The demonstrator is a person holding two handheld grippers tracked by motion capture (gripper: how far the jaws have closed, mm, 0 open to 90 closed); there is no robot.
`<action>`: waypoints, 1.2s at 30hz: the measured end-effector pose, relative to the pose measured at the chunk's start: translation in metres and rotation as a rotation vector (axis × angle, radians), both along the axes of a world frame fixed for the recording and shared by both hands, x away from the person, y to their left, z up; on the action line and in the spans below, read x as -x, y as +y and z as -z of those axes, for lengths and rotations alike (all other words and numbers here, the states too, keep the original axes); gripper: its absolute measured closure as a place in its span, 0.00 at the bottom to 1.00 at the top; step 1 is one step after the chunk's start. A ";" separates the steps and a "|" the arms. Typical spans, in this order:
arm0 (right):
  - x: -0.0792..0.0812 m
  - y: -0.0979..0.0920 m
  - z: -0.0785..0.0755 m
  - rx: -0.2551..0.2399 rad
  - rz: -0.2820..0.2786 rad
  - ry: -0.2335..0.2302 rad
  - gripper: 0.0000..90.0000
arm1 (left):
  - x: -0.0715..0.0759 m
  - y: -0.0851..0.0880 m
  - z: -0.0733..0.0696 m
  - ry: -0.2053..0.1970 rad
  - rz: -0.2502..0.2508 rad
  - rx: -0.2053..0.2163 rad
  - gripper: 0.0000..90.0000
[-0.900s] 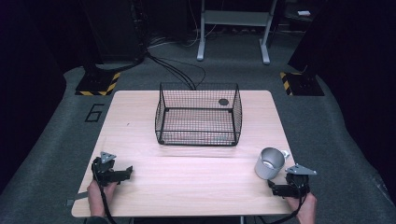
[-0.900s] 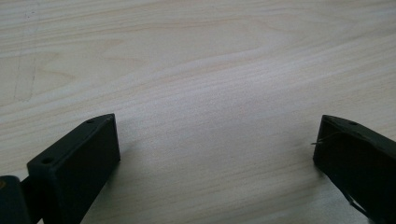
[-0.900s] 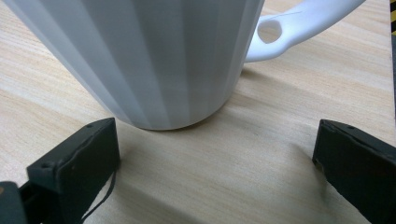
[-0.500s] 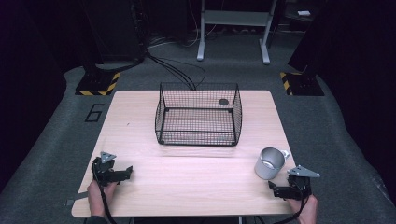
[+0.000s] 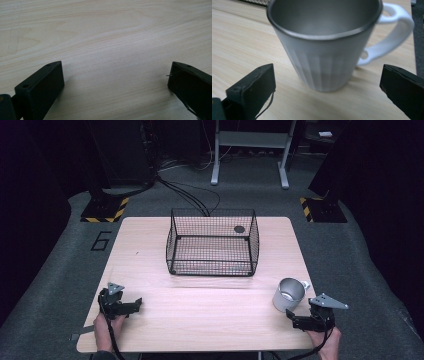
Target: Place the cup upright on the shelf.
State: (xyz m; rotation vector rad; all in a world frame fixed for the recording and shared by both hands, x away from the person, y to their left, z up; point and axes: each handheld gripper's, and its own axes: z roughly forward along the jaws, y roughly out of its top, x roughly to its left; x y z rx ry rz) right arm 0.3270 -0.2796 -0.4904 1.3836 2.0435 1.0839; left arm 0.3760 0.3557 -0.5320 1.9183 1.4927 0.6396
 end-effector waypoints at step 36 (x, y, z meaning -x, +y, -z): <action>-0.027 0.022 -0.006 -0.039 0.061 -0.052 0.07 | 0.000 0.000 0.000 0.000 0.001 -0.001 0.01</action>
